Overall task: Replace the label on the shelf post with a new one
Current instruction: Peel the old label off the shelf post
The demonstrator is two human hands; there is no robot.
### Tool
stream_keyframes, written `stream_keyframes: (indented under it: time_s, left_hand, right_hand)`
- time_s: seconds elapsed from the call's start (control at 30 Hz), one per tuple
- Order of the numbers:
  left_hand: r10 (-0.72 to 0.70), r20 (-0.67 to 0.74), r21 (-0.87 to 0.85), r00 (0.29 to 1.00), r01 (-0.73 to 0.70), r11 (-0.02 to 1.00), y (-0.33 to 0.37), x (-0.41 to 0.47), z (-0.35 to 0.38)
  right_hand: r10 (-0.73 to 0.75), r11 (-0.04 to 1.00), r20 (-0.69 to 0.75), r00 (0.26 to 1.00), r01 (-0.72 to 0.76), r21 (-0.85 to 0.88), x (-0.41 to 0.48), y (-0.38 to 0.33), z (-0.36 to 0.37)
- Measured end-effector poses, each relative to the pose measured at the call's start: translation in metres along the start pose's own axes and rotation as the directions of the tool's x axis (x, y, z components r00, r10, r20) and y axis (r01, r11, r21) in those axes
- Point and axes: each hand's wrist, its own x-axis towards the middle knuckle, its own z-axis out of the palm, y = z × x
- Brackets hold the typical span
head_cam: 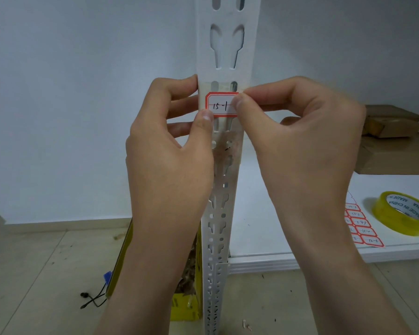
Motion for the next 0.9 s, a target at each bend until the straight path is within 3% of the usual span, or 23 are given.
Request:
stream_keyframes:
  time_s: [0.9]
  left_hand:
    - [-0.017,-0.020,-0.009,1.000,0.017,1.000,0.0005,-0.0012,0.0019]
  right_hand:
    - [-0.019,0.999,0.022,1.000,0.020,-0.045,0.0013,0.0029,0.0001]
